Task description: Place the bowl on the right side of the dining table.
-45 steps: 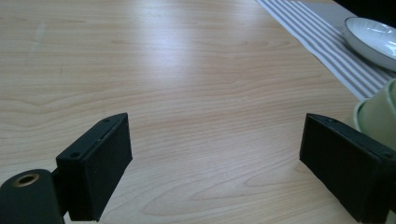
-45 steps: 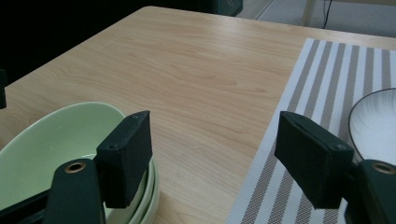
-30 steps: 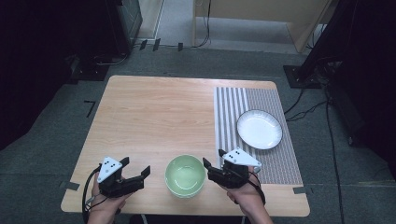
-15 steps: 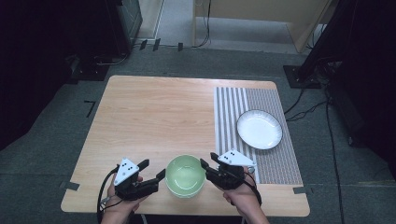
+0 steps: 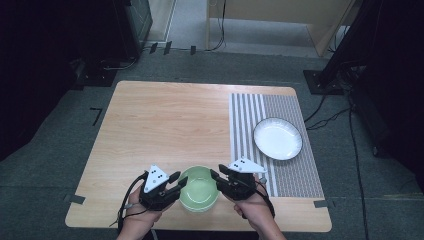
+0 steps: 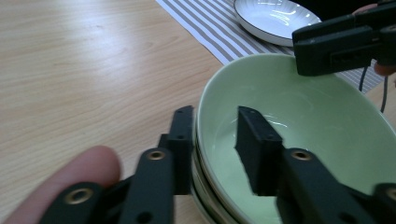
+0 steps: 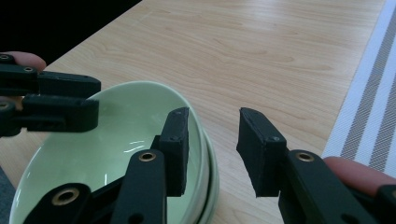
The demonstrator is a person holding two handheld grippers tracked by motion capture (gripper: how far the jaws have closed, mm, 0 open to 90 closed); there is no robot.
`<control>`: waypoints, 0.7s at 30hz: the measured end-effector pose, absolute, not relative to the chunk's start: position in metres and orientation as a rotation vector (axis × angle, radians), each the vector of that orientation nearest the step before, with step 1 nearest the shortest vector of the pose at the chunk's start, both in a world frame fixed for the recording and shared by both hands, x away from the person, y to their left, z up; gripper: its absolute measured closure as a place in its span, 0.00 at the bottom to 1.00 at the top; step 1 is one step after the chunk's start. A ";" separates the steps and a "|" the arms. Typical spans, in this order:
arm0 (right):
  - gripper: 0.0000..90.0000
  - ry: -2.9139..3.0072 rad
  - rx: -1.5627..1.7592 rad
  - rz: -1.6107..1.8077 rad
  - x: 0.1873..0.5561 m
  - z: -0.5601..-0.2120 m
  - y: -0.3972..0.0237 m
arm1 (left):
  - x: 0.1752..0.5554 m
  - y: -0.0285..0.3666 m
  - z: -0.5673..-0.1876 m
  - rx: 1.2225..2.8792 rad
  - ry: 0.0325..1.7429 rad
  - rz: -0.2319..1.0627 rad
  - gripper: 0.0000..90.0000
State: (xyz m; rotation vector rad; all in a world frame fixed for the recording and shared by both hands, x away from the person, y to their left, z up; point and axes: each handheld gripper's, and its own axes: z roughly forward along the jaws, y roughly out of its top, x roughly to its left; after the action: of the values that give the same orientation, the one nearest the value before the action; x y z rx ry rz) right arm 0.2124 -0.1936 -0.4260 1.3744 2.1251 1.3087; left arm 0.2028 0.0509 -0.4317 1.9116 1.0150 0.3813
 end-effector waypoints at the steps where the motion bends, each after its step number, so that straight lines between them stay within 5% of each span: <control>1: 0.71 2.125 1.374 1.309 0.212 -0.426 -0.194 | 0.203 0.051 -0.432 1.912 1.015 0.381 0.78; 6: 0.77 2.136 1.358 1.302 0.211 -0.429 -0.188 | 0.203 0.054 -0.431 1.884 1.042 0.421 0.97; 12: 0.82 2.145 1.352 1.298 0.209 -0.432 -0.187 | 0.203 0.056 -0.431 1.868 1.042 0.404 0.98; 15: 0.94 2.124 1.362 1.317 0.209 -0.433 -0.188 | 0.202 0.055 -0.429 1.851 1.033 0.410 0.99; 21: 0.92 2.119 1.377 1.339 0.209 -0.434 -0.190 | 0.201 0.053 -0.428 1.840 1.023 0.426 0.99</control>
State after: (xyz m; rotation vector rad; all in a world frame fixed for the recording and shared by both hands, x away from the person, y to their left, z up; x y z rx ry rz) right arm 0.2085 -0.1903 -0.4337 1.3772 2.1195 1.3390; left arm 0.2007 0.0532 -0.4276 1.8398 1.0230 0.4262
